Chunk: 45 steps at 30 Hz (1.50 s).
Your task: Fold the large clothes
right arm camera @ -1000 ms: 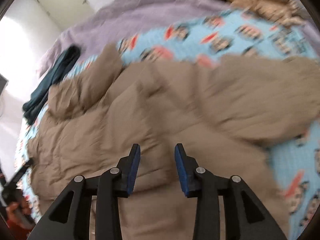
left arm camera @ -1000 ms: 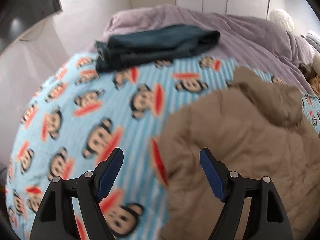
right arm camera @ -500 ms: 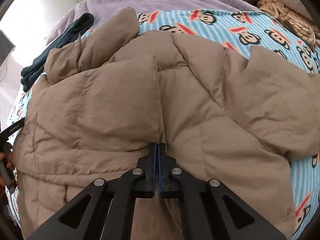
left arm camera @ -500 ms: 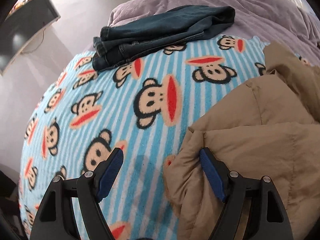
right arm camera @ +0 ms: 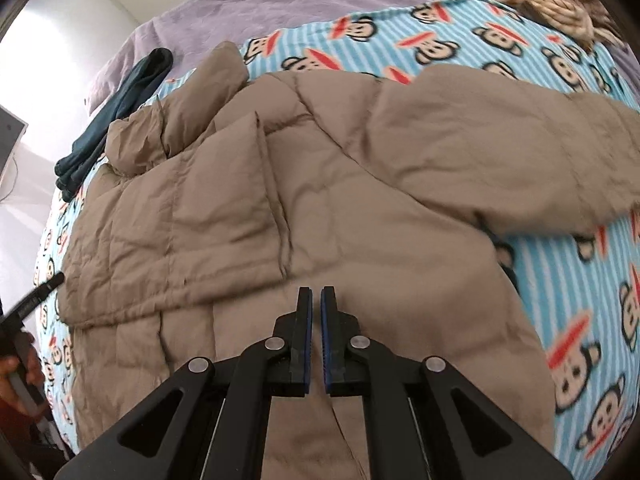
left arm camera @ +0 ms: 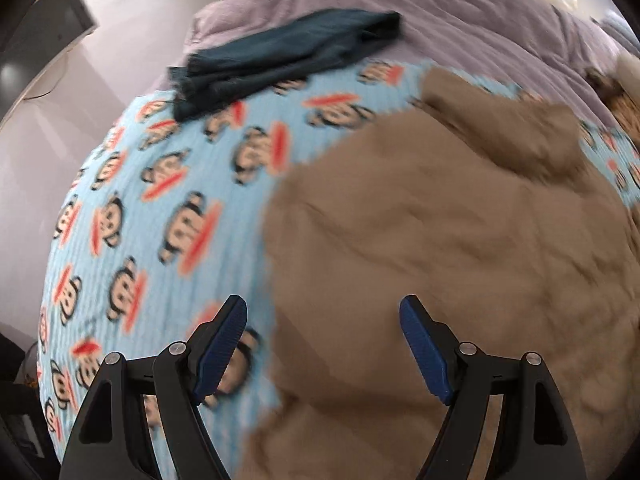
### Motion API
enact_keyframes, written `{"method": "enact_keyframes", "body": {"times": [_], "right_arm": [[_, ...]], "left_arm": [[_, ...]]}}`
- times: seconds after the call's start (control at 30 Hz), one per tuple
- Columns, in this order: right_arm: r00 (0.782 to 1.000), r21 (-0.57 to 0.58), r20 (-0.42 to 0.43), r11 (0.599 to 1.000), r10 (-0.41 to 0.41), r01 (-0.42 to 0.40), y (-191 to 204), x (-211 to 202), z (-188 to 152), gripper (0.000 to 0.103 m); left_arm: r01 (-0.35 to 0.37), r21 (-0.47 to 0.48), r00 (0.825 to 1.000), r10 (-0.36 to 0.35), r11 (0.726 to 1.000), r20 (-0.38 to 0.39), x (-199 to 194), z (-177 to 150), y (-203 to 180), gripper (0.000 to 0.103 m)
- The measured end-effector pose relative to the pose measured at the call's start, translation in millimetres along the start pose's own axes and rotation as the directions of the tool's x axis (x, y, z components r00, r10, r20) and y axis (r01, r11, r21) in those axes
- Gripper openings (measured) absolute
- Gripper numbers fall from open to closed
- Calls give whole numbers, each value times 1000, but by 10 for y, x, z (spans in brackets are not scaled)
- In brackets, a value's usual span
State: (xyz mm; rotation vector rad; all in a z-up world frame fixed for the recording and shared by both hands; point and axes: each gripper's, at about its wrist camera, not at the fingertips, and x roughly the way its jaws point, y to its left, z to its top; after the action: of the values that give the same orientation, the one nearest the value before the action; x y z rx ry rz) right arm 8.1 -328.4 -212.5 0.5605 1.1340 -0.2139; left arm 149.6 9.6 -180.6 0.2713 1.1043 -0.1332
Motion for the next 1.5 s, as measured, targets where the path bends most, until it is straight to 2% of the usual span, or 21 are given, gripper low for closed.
{"method": "enact_keyframes", "body": {"times": [0.1,0.13,0.2,0.23,0.27,0.4,0.47,0.57,0.6,0.63,0.73,0.93,1.03,1.13,1.27,1.33,1.5], "right_arm": [[1000,27,-11,1000,10,-10,-89,-86,-94,6],[1000,36,-15,999,11,-11,-126,-117,-126,9],[1000,58,-18,998,15,-14,-204,-175,-180,24],[1000,71,-17,997,18,-17,-241,-206,-208,40],[1000,86,-13,996,22,-21,-297,-248,-231,52],[1000,119,-1,993,19,-19,-504,-384,-300,54],[1000,139,-1,990,19,-18,-617,-422,-317,61],[1000,169,-2,986,17,-16,-802,-468,-329,66],[1000,177,-2,984,15,-14,-859,-482,-335,67],[1000,186,-2,982,14,-13,-920,-495,-334,71],[1000,217,3,976,25,-25,-1112,-534,-322,77],[999,282,30,958,45,-51,-1479,-593,-255,81],[995,358,68,929,76,-95,-1797,-601,-197,103],[986,437,121,886,113,-155,-2188,-619,-96,103],[989,477,124,869,79,-130,-2461,-614,17,103],[987,531,144,836,71,-138,-2730,-601,106,103],[962,634,240,729,131,-258,-3248,-519,240,103]], "left_arm": [[37,53,999,-36,998,-21,-85,-126,-317,80],[53,72,998,-51,996,-33,-114,-165,-442,80],[87,101,995,-82,991,-54,-164,-213,-648,80],[104,117,993,-97,988,-62,-185,-235,-747,80],[115,135,992,-107,984,-65,-214,-259,-854,80],[145,183,988,-132,972,-78,-297,-327,-1232,80],[162,191,985,-146,968,-97,-314,-352,-1385,80],[185,189,980,-168,964,-104,-350,-377,-1551,80],[189,188,980,-172,964,-104,-364,-384,-1617,85],[193,187,979,-175,963,-106,-370,-373,-1651,103],[207,182,977,-193,961,-96,-439,-375,-1802,103],[205,188,976,-187,961,-108,-486,-361,-2061,103],[175,169,983,-163,970,-84,-507,-353,-2150,103],[161,174,986,-152,971,-64,-515,-340,-2219,103],[176,157,982,-162,972,-94,-462,-322,-2298,103],[189,143,979,-174,972,-108,-436,-317,-2338,103],[185,122,979,-172,975,-114,-423,-309,-2416,103]]}}
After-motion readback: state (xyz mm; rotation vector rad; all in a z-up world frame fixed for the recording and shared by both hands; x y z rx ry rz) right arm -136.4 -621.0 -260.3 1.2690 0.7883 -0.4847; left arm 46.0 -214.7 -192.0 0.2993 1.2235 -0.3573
